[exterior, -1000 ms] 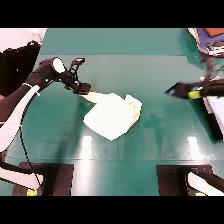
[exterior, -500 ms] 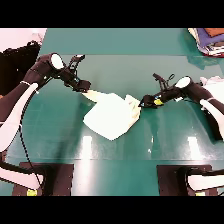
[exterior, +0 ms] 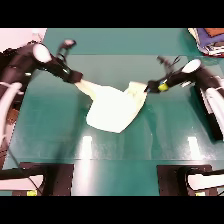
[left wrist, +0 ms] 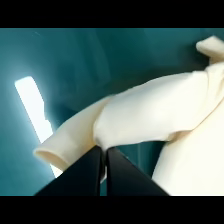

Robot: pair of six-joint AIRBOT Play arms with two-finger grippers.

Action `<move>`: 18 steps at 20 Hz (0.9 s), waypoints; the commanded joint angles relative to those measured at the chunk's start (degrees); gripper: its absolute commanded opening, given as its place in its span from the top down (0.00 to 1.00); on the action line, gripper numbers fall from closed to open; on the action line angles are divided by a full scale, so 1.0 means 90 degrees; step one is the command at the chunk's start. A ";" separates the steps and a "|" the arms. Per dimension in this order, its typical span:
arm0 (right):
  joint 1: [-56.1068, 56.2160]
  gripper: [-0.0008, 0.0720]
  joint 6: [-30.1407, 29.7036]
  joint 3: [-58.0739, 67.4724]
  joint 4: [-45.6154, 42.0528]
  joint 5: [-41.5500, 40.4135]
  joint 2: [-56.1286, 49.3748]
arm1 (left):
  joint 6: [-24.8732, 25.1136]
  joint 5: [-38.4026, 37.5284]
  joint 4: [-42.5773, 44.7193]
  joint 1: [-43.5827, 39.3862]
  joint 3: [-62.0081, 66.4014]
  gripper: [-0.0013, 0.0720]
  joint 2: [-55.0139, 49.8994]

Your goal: Fold the shirts.

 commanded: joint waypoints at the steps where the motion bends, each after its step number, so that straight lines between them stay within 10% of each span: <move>1: -0.0559 0.97 0.0012 0.0916 -0.0131 0.0289 0.0974 | -0.0005 0.0053 0.0299 0.0243 0.0403 0.95 0.1258; 18: -0.2659 0.97 0.0153 0.3276 -0.0177 0.0461 0.3985 | -0.0005 0.2203 0.0736 0.0243 0.3623 0.95 0.3524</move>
